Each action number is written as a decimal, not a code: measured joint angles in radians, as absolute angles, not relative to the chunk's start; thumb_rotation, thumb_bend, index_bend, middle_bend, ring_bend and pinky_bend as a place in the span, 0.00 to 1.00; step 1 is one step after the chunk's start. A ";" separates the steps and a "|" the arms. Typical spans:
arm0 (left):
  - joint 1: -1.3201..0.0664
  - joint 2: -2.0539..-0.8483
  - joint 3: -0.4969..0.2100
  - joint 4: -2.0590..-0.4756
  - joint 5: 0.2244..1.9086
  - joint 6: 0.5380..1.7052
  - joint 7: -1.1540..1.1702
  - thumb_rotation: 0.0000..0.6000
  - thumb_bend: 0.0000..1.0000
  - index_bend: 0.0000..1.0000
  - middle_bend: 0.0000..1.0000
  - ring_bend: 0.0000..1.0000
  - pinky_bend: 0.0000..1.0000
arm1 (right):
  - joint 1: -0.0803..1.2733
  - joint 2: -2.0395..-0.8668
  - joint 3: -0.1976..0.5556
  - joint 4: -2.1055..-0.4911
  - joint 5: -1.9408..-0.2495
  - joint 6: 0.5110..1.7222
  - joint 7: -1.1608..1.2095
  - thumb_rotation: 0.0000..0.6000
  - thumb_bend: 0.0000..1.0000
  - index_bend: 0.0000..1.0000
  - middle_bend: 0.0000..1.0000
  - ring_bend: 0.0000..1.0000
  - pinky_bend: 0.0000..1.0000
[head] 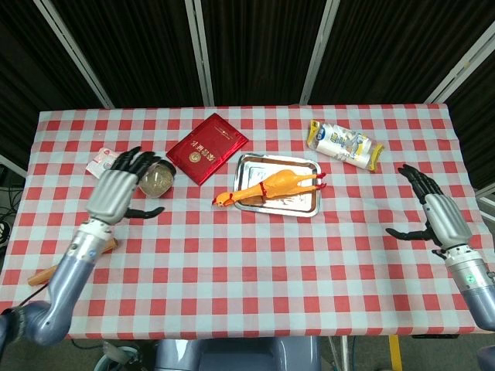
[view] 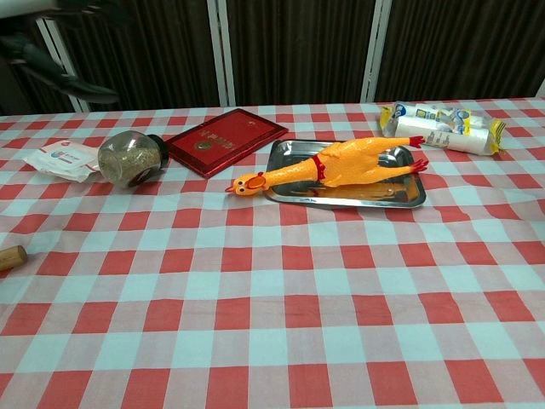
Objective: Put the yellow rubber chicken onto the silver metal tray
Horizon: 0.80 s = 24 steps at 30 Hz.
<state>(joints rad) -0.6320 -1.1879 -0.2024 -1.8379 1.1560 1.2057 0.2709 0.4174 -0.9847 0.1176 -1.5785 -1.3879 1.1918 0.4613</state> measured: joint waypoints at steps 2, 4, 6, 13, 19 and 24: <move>-0.572 -1.157 -0.169 -1.853 1.209 1.267 0.244 1.00 0.13 0.15 0.12 0.02 0.09 | 0.401 -1.005 0.119 -1.569 -1.377 1.226 0.375 1.00 0.09 0.00 0.00 0.00 0.03; -0.510 -1.135 -0.129 -1.859 1.268 1.333 0.207 1.00 0.13 0.15 0.12 0.02 0.09 | 0.387 -1.020 0.117 -1.561 -1.374 1.256 0.313 1.00 0.08 0.00 0.00 0.00 0.02; -0.453 -1.119 -0.090 -1.856 1.315 1.392 0.175 1.00 0.13 0.16 0.12 0.01 0.09 | 0.368 -1.035 0.110 -1.553 -1.380 1.293 0.261 1.00 0.09 0.00 0.00 0.00 0.02; -0.284 -1.105 0.007 -1.766 1.417 1.555 0.051 1.00 0.13 0.17 0.12 0.01 0.09 | 0.301 -1.083 0.086 -1.536 -1.413 1.395 0.149 1.00 0.09 0.00 0.00 0.00 0.02; -0.194 -1.113 0.041 -1.675 1.444 1.622 -0.022 1.00 0.13 0.17 0.12 0.02 0.09 | 0.248 -1.110 0.075 -1.540 -1.420 1.455 0.084 1.00 0.09 0.00 0.00 0.00 0.02; -0.157 -1.128 0.052 -1.632 1.485 1.641 -0.055 1.00 0.13 0.18 0.12 0.01 0.09 | 0.223 -1.125 0.070 -1.554 -1.431 1.482 0.042 1.00 0.09 0.00 0.00 0.00 0.02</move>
<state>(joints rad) -0.1572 -1.1280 0.0516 -1.6322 1.4846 1.6409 -0.0555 0.2233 -1.1247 0.0698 -1.5544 -1.4314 1.4823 0.0418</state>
